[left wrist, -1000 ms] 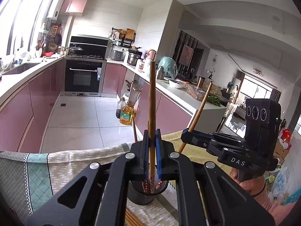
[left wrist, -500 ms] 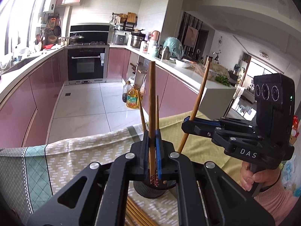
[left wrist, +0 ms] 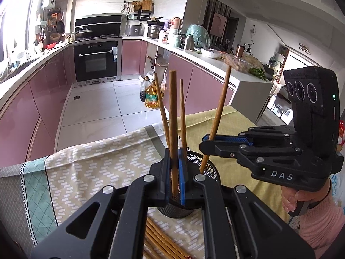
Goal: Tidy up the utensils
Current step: 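Open the right gripper to drop the chopstick into the holder while the left gripper releases its own, then move both open grippers back over the remaining chopsticks on the cloth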
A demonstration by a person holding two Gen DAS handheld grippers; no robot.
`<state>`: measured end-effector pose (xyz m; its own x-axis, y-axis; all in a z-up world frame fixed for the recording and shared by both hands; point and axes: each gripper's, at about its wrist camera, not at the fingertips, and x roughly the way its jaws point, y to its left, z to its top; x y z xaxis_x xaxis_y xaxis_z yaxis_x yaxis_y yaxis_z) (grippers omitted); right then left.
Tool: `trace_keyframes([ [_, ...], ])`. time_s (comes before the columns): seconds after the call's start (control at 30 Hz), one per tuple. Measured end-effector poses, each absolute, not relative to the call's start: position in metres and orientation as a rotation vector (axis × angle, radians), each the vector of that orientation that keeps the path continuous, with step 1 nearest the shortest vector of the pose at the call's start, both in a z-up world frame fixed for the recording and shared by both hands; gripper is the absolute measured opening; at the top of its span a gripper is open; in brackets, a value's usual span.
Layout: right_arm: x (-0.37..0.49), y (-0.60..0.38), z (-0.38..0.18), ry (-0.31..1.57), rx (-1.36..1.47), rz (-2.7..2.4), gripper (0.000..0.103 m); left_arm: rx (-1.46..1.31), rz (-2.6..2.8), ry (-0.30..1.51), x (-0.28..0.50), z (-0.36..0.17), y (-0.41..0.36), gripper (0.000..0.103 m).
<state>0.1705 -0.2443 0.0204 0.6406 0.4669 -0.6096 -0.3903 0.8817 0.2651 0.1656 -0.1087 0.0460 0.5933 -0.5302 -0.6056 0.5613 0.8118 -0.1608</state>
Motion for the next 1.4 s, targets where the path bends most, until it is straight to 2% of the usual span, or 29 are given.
trace_keyframes([
  [0.5, 0.186, -0.250, 0.008, 0.750, 0.166, 0.455, 0.008, 0.061, -0.583, 0.732, 0.188, 0.030, -0.124, 0.008],
  [0.63, 0.184, -0.250, 0.008, 0.745, 0.167, 0.457, 0.008, 0.047, -0.578, 0.740, 0.188, 0.025, -0.118, 0.011],
  [0.83, 0.173, -0.253, 0.008, 0.717, 0.181, 0.453, 0.025, 0.042, -0.551, 0.698, 0.173, 0.026, -0.106, 0.020],
  [0.9, 0.165, -0.253, 0.010, 0.697, 0.172, 0.448, 0.034, 0.034, -0.539, 0.677, 0.166, 0.029, -0.098, 0.021],
  [0.97, 0.157, -0.252, 0.014, 0.677, 0.166, 0.455, 0.039, 0.026, -0.523, 0.648, 0.157, 0.030, -0.088, 0.028],
  [1.1, 0.133, -0.249, 0.022, 0.627, 0.160, 0.476, 0.056, 0.038, -0.468, 0.579, 0.132, 0.033, -0.066, 0.043],
  [1.17, 0.121, -0.244, 0.023, 0.614, 0.147, 0.502, 0.057, 0.049, -0.441, 0.559, 0.121, 0.033, -0.056, 0.045],
  [1.23, 0.109, -0.237, 0.021, 0.615, 0.132, 0.535, 0.058, 0.055, -0.432, 0.554, 0.111, 0.030, -0.046, 0.053],
  [1.4, 0.091, -0.216, 0.000, 0.666, 0.091, 0.577, 0.060, 0.070, -0.387, 0.607, 0.095, 0.008, -0.031, 0.057],
])
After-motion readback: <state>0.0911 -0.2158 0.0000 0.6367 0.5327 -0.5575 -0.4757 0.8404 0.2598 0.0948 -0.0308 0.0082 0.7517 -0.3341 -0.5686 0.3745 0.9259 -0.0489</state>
